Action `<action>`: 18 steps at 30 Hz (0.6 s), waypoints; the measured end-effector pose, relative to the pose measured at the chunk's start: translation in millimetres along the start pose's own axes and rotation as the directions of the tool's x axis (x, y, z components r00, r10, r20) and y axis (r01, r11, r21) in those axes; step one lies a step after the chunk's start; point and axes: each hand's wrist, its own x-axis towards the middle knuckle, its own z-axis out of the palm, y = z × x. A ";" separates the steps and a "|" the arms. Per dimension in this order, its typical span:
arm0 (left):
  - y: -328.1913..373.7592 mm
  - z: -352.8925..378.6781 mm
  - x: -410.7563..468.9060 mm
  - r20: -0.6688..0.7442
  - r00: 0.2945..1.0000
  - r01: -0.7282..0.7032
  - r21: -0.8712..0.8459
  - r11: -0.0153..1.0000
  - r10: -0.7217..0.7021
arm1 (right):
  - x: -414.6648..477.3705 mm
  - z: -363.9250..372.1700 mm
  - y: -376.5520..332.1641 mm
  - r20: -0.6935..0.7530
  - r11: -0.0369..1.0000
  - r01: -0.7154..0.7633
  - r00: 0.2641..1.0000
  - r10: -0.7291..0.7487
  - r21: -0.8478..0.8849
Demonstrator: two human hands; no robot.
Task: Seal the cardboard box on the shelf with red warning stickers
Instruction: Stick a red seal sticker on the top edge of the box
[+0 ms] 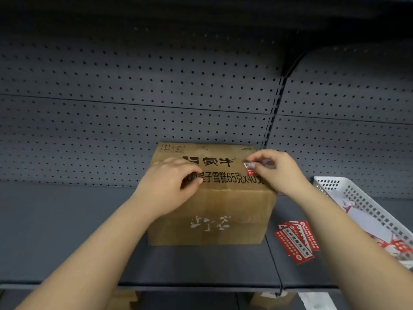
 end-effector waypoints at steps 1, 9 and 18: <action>-6.8 3.1 2.4 0.025 0.999 -0.023 0.002 1.000 0.023 | 5.3 1.7 -0.1 0.017 1.000 -0.025 1.000 0.025 0.005; -14.0 9.4 6.9 0.047 0.997 -0.063 0.012 0.998 0.063 | 23.4 5.9 7.1 0.142 0.980 0.089 0.988 -0.064 -0.176; -16.8 13.4 6.9 0.006 0.998 -0.065 -0.041 0.997 0.066 | 31.8 -0.3 2.7 0.206 0.952 0.141 0.975 -0.086 -0.270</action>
